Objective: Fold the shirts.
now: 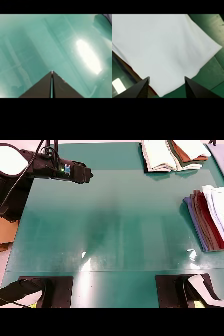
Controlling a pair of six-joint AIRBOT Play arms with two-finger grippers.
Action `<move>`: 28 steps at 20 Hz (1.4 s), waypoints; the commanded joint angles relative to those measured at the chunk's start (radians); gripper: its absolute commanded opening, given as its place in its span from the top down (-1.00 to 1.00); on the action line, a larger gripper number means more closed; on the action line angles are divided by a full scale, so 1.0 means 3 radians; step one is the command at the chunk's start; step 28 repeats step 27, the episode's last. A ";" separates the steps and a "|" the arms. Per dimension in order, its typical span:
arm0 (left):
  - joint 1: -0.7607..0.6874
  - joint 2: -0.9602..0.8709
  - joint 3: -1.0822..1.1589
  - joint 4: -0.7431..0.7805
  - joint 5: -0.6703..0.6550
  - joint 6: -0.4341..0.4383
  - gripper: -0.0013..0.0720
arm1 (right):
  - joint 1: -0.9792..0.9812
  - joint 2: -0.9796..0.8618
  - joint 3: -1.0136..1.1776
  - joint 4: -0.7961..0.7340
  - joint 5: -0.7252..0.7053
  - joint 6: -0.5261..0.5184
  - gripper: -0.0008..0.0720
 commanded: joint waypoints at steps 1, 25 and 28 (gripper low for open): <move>0.0000 0.0003 -0.0001 0.0000 0.0004 0.0000 0.89 | -0.0095 0.0061 0.0291 0.0449 -0.0042 0.0061 -0.44; 0.0000 0.0003 0.0000 0.0000 0.0033 -0.0004 0.89 | 0.4176 -0.0413 0.0514 0.1769 -0.0585 0.0022 0.92; 0.0000 0.0003 0.0000 0.0001 0.0033 -0.0004 0.88 | 0.4175 -0.0413 0.0514 0.1770 -0.0582 0.0022 0.92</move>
